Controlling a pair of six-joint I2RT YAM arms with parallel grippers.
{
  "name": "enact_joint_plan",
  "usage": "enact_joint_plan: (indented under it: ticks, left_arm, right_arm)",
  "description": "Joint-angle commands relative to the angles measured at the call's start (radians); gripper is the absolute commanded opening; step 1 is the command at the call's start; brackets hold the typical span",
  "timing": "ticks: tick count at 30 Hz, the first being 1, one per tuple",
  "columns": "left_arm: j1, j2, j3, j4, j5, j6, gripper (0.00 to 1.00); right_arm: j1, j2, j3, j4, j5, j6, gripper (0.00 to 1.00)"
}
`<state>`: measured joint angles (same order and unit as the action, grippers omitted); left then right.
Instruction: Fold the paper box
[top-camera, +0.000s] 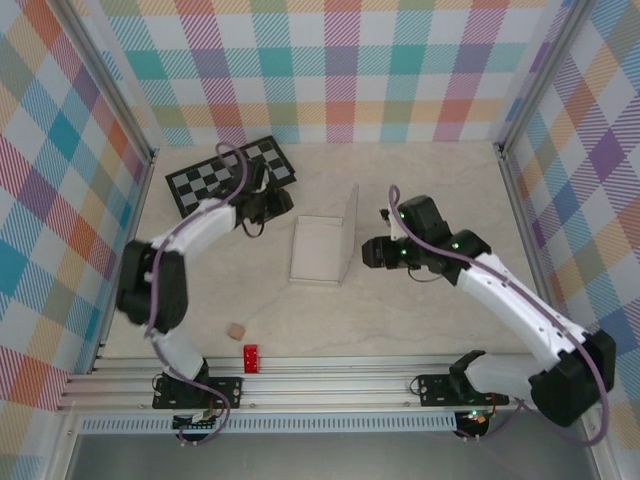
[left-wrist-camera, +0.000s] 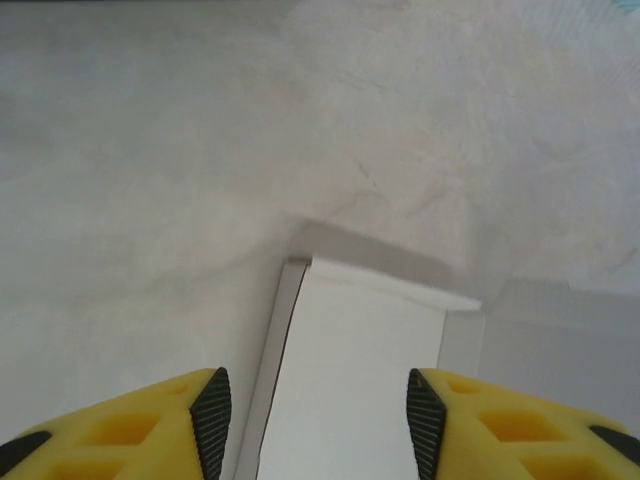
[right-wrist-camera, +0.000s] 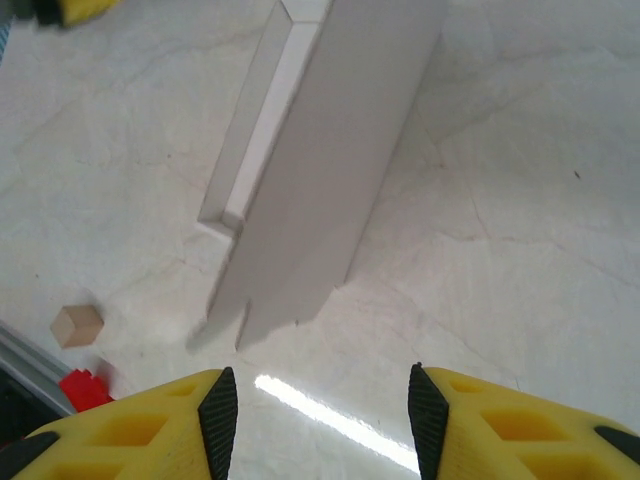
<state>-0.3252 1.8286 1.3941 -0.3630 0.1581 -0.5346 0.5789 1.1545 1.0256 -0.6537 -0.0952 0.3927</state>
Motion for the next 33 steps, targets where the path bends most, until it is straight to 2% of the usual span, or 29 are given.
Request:
enact_joint_plan:
  ticks: [1, 3, 8, 12, 15, 20, 22, 25, 29, 33]
  left_arm:
    - [-0.008, 0.162, 0.214, -0.137, 0.097, 0.112, 0.51]
    - [-0.016, 0.266, 0.338, -0.176, 0.125, 0.152, 0.51]
    - [-0.032, 0.447, 0.501, -0.175, 0.212, 0.212, 0.49]
    - [-0.038, 0.505, 0.508, -0.132, 0.237, 0.165, 0.49]
    - [-0.049, 0.504, 0.482, -0.131, 0.235, 0.165, 0.47]
    - [-0.054, 0.386, 0.273, -0.056, 0.219, 0.153, 0.46]
    - [-0.052, 0.313, 0.141, 0.007, 0.206, 0.126, 0.46]
    - [-0.053, 0.216, -0.036, 0.115, 0.191, 0.070, 0.46]
    - [-0.057, 0.094, -0.246, 0.242, 0.148, -0.027, 0.46]
    - [-0.104, 0.003, -0.389, 0.326, 0.091, -0.124, 0.46]
  right_arm:
    - [0.040, -0.067, -0.081, -0.005, 0.078, 0.062, 0.52]
    - [0.071, -0.082, -0.124, 0.010, 0.085, 0.087, 0.52]
    - [0.210, -0.082, -0.221, 0.160, 0.140, 0.137, 0.53]
    - [0.320, -0.020, -0.244, 0.267, 0.241, 0.137, 0.55]
    - [0.328, 0.054, -0.232, 0.321, 0.276, 0.143, 0.56]
    - [0.318, 0.129, -0.174, 0.334, 0.390, 0.034, 0.57]
    - [0.284, 0.111, -0.176, 0.351, 0.384, -0.044, 0.56]
    - [0.203, 0.103, -0.177, 0.381, 0.287, -0.163, 0.55]
    - [0.127, 0.134, -0.156, 0.406, 0.219, -0.306, 0.55]
    - [0.025, 0.184, -0.154, 0.512, 0.029, -0.477, 0.55]
